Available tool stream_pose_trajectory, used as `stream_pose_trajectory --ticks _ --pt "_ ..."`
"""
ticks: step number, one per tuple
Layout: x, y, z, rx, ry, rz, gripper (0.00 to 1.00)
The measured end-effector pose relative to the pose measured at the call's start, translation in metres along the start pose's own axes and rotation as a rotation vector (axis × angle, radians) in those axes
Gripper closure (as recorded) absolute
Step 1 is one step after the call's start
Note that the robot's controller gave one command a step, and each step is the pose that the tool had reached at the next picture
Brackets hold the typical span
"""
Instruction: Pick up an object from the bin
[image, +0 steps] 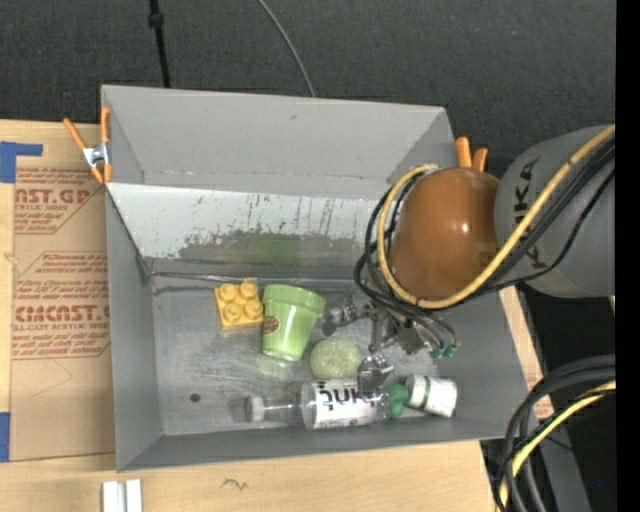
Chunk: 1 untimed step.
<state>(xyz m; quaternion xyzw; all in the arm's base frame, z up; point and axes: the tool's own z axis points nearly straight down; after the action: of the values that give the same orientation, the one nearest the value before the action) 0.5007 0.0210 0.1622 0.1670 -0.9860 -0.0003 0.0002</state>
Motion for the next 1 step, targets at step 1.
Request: stream_pose_trajectory --ticks 1 --pt "0.0047 0.0095 0.0194 0.0 -0.001 -0.138 0.0"
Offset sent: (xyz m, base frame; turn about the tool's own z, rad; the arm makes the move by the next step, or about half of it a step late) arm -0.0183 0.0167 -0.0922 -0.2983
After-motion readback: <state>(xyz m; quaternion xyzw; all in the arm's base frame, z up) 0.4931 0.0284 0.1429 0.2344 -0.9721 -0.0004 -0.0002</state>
